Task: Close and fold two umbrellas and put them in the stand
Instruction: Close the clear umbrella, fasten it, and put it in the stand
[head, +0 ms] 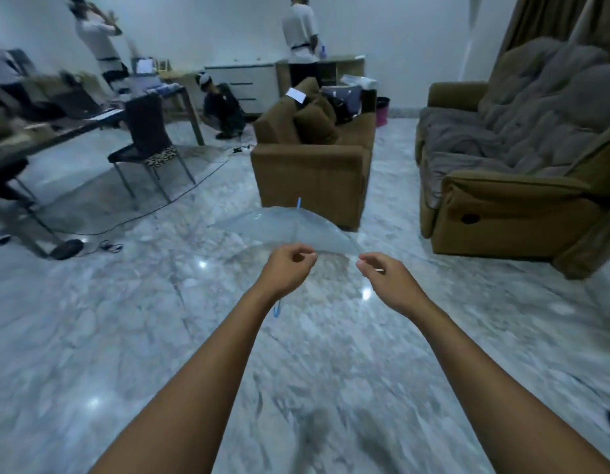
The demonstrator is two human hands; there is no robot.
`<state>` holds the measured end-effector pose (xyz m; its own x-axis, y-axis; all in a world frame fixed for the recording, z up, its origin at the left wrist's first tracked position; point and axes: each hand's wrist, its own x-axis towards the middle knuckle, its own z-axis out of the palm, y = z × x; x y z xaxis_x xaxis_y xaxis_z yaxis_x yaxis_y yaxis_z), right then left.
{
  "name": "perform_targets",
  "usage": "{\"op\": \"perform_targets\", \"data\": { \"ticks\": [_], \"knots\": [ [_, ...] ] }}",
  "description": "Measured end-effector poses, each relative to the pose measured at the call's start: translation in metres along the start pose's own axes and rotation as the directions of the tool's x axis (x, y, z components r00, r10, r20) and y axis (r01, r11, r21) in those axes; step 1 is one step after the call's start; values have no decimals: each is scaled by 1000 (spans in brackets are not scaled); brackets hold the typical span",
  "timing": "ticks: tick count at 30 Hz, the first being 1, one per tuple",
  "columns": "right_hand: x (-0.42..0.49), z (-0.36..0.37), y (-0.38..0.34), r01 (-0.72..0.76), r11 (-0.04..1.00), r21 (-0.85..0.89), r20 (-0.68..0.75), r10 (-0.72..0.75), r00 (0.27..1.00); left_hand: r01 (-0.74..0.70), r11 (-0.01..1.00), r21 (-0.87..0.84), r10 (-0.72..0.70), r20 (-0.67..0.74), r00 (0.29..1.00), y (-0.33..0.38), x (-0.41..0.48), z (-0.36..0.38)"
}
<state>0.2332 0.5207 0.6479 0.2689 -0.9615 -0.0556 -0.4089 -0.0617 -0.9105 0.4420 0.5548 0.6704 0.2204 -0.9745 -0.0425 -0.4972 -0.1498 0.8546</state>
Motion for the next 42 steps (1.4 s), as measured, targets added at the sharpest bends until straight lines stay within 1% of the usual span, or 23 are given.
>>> {"op": "perform_targets", "data": {
  "ticks": [5, 8, 10, 14, 17, 23, 26, 30, 34, 37, 39, 42],
  "knots": [
    [76, 73, -12, -2, 1000, -9, 97, 3, 995, 92, 996, -23, -93, -32, 995, -53, 47, -55],
    [120, 105, -2, -29, 1000, -11, 138, 30, 990, 140, 989, -51, -142, -36, 989, -81, 86, -73],
    [151, 124, 13, -65, 998, -15, 170, 66, 983, 181, 981, -66, -182, -14, 983, -102, 115, -78],
    [220, 167, 57, -152, 988, -33, 225, 156, 962, 278, 959, -48, -277, 37, 960, -157, 186, -78],
    [280, 202, 99, -209, 977, -46, 266, 214, 940, 362, 932, -31, -360, 49, 932, -209, 247, -70],
    [398, 284, 211, -311, 949, -58, 287, 314, 905, 432, 902, 17, -432, 74, 899, -343, 373, -34],
    [451, 332, 283, -341, 939, -43, 277, 339, 899, 417, 908, 38, -419, 85, 904, -422, 438, -1],
    [525, 401, 390, -382, 924, 16, 227, 368, 902, 345, 937, 51, -348, 109, 931, -532, 525, 54],
    [596, 468, 482, -355, 934, 41, 173, 343, 923, 274, 961, 31, -275, 79, 958, -629, 606, 107],
    [641, 509, 529, -330, 942, 69, 166, 315, 934, 204, 979, 26, -204, 28, 979, -678, 658, 136],
    [668, 530, 553, -309, 950, 34, 175, 299, 938, 165, 986, -15, -164, 35, 986, -704, 687, 152],
    [702, 550, 578, -293, 956, -24, 152, 293, 944, 155, 986, -53, -151, 72, 986, -729, 716, 171]
  ]
}}
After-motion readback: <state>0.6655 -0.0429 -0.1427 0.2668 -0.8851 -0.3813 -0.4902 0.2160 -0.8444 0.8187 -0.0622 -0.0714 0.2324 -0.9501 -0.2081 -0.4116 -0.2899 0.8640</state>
